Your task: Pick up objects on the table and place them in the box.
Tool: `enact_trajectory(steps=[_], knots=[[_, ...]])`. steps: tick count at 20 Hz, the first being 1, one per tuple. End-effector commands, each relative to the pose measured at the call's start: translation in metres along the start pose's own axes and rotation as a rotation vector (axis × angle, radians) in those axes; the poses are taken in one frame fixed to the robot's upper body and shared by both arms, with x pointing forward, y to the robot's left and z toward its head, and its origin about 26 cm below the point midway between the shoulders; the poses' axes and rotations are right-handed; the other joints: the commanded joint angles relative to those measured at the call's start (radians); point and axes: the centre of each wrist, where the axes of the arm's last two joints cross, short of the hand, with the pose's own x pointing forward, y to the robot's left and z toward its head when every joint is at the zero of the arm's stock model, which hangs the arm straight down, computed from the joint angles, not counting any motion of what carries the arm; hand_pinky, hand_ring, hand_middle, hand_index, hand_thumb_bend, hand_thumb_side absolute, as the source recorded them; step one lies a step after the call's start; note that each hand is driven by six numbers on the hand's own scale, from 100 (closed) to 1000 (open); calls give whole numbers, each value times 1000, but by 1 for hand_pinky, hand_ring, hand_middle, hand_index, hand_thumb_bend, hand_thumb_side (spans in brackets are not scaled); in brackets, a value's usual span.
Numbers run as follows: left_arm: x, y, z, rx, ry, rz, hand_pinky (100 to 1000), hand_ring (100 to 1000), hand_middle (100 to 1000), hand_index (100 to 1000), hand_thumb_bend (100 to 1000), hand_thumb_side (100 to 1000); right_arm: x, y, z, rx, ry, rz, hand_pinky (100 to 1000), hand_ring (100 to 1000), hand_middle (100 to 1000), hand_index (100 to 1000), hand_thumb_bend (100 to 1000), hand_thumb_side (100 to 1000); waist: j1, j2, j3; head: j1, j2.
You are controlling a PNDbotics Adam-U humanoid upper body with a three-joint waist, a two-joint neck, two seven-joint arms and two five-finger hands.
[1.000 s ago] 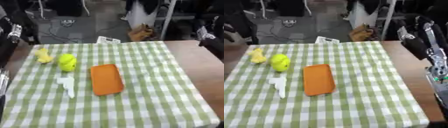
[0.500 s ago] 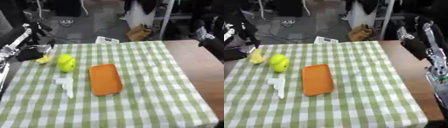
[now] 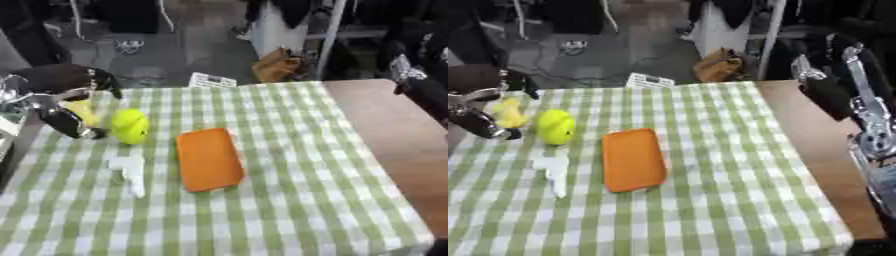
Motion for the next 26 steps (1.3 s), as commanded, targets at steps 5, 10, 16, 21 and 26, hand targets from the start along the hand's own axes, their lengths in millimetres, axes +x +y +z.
enact_trajectory(steps=[5, 10, 16, 21, 26], knots=[[-5, -10, -26, -164, -154, -113, 884, 936, 922, 892, 687, 291, 7, -8, -5, -2, -34, 21, 352, 558, 584, 819, 271, 640, -5, -17, -3, -2, 5], [-2, -29, -34, -97, -207, -124, 873, 924, 913, 895, 803, 378, 7, -8, -5, -3, -35, 20, 352, 558, 584, 819, 271, 640, -4, -15, -6, -6, 5], [3, -56, -40, -80, -220, -164, 878, 925, 901, 885, 892, 430, 7, -8, -5, -3, -35, 20, 353, 558, 585, 819, 273, 640, -5, -15, -5, -8, 5], [3, -72, -46, -129, -248, -201, 881, 927, 900, 882, 879, 414, 7, -8, -5, -2, -35, 20, 352, 557, 584, 819, 273, 640, -7, -16, -3, -7, 5], [3, -73, -52, -149, -277, -230, 889, 929, 885, 868, 792, 321, 7, -8, -5, 0, -34, 19, 352, 558, 584, 820, 274, 641, -7, -15, -4, -5, 5]])
